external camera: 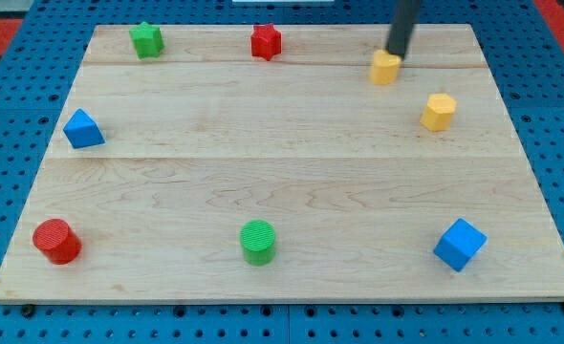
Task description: Move the red star vertically above green circle
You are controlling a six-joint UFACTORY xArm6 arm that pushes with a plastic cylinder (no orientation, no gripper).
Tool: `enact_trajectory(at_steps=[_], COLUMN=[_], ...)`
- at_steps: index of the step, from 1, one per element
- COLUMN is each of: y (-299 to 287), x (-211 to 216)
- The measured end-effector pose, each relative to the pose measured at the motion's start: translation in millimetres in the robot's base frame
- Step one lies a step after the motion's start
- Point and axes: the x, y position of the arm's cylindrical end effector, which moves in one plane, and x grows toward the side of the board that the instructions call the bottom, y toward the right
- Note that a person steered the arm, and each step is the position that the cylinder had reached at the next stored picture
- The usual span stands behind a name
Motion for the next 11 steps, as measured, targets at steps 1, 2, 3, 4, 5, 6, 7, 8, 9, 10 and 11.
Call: enact_trajectory(at_steps=[1,2,3,4,5,6,7,8,9,10,11], y=[-65,-117,-218,-266,-216,-159,-159,-141,-157,-112,-116], x=[18,17,-2,-34,-71,-71,-16,-20,-57,-71,-34])
